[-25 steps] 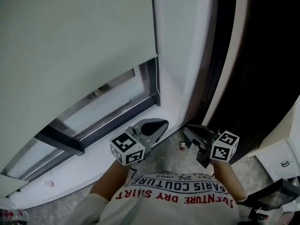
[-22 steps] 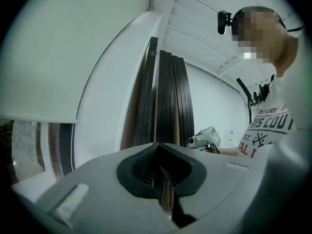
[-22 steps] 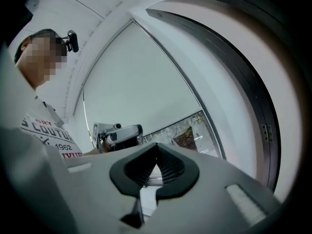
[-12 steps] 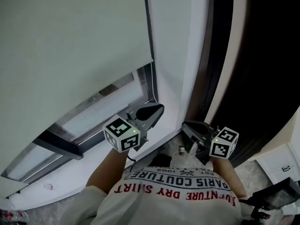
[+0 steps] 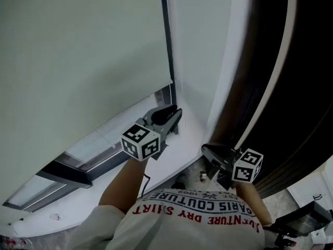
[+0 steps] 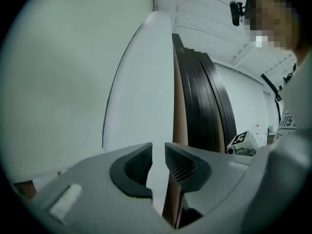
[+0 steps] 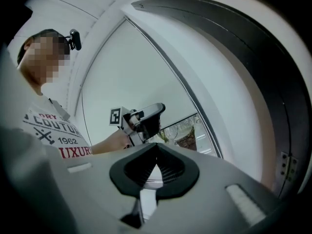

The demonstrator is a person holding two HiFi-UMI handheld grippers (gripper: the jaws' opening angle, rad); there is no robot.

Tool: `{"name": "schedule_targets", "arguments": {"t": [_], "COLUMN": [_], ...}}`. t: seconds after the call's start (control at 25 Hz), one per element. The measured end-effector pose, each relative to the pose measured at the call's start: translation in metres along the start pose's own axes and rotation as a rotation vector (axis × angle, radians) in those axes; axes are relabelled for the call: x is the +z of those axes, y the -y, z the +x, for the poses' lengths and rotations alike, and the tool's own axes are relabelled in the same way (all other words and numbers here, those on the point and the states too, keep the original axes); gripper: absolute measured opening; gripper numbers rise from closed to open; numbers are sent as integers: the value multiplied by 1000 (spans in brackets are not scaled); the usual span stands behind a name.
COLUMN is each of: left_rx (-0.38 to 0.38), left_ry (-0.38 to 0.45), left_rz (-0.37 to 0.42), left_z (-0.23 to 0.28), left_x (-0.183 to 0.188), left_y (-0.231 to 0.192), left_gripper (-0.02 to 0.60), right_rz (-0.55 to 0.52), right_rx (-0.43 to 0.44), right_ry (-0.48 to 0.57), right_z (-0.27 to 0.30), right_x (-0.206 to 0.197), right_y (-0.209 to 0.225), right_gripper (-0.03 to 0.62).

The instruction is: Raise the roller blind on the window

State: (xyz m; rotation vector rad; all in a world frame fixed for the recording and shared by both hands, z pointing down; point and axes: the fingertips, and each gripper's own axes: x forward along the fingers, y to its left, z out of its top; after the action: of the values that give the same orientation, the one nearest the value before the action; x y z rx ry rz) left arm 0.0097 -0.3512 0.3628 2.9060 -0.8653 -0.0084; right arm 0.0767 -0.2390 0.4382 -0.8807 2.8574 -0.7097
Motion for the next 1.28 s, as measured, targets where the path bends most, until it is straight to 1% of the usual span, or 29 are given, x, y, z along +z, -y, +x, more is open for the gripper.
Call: {"name": "schedule_targets", "arguments": {"t": [0.08, 0.2, 0.28, 0.32, 0.48, 0.64, 0.76, 0.8, 0.88, 0.92, 1.12, 1.28], "left_rx": [28, 59, 75, 81, 74, 57, 60, 65, 71, 71, 61, 53], "left_ry": [1, -15, -25, -23, -35, -59, -76, -79, -76, -75, -68, -83], "left_rz": [10, 45, 57, 56, 45, 37, 35, 36, 39, 39, 18, 43], "left_z": [10, 35, 52, 60, 90, 110, 117, 118, 119, 119, 112, 96], "left_x": [4, 8, 9, 12, 21, 14, 12, 13, 15, 15, 8, 0], "left_y": [-19, -48, -62, -67, -74, -78, -89, -92, -94, -94, -87, -75], "left_gripper": [100, 101, 132, 133, 141, 141, 138, 129, 36, 23, 20, 18], "right_rz": [-8, -9, 3, 9, 10, 11, 19, 20, 22, 23, 21, 18], "right_rx": [5, 12, 5, -2, -17, -36, -47, -49, -51, -52, -45, -35], "right_ry": [-6, -13, -18, -18, -10, -4, -8, -10, -10, -11, -23, -26], "right_z": [8, 20, 22, 21, 15, 11, 13, 12, 10, 9, 5, 3], "right_x": [2, 5, 3, 3, 14, 17, 15, 14, 12, 11, 0, -6], "right_y": [3, 13, 19, 22, 24, 33, 38, 40, 41, 41, 42, 34], "right_gripper": [6, 6, 6, 6, 6, 6, 6, 6, 6, 6, 6, 6]}}
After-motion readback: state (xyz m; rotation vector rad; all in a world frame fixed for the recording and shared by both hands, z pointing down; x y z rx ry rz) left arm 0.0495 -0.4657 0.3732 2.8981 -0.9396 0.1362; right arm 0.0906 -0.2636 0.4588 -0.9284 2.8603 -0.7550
